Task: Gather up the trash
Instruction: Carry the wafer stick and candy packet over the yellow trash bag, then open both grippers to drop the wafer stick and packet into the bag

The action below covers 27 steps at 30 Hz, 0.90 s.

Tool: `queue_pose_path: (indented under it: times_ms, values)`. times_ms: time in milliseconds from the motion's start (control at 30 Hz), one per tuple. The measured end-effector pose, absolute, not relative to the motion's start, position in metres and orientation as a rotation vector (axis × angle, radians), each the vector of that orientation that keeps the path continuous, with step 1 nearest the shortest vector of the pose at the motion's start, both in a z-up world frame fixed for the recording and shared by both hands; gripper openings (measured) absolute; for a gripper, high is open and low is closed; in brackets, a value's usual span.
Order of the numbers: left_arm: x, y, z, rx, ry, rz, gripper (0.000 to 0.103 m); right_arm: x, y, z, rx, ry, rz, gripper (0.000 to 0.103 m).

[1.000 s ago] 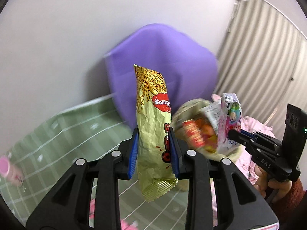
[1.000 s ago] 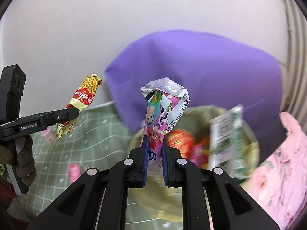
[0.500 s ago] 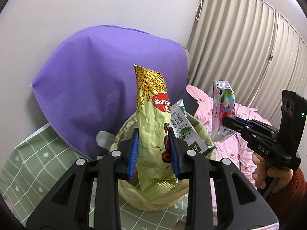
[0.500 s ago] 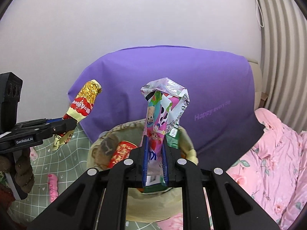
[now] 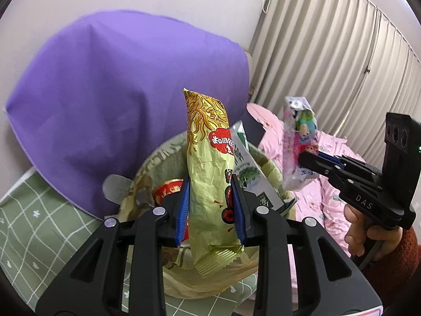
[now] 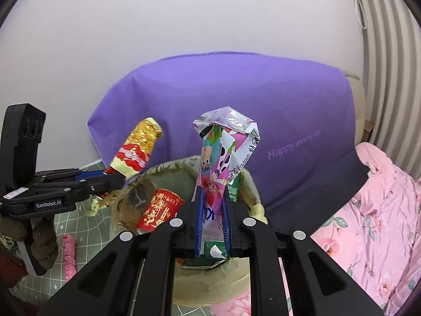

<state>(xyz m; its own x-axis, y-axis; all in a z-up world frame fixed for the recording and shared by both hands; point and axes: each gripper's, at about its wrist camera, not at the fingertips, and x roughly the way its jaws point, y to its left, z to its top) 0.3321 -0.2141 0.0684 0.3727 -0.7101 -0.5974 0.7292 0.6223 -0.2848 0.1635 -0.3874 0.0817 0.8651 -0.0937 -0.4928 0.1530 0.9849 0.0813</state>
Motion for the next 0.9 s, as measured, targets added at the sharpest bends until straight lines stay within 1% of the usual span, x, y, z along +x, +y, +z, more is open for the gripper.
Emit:
queue_pose_path:
  times_ms: [267, 433, 600, 800, 867, 900]
  values:
    - [0.361, -0.235, 0.022, 0.075, 0.893, -0.887, 0.028, 0.207, -0.394, 0.039, 0.139, 0.662, -0.047, 0.014]
    - [0.371, -0.251, 0.009, 0.102, 0.919, -0.856, 0.028, 0.233, -0.400, 0.019, 0.127, 0.750, -0.011, 0.014]
    - [0.369, -0.256, 0.008, 0.091, 0.921, -0.812, 0.028, 0.241, -0.400, 0.017, 0.075, 0.771, 0.059, 0.014]
    - [0.360, -0.245, 0.006, 0.032, 0.918, -0.799, 0.029, 0.229, -0.405, 0.018, 0.078, 0.770, 0.094, 0.014]
    - [0.358, -0.239, 0.005, 0.024, 0.918, -0.808, 0.032, 0.224, -0.404, 0.018, 0.089, 0.762, 0.090, 0.015]
    - [0.355, -0.236, 0.006, 0.019, 0.916, -0.812, 0.033, 0.221, -0.402, 0.018, 0.084, 0.758, 0.077, 0.017]
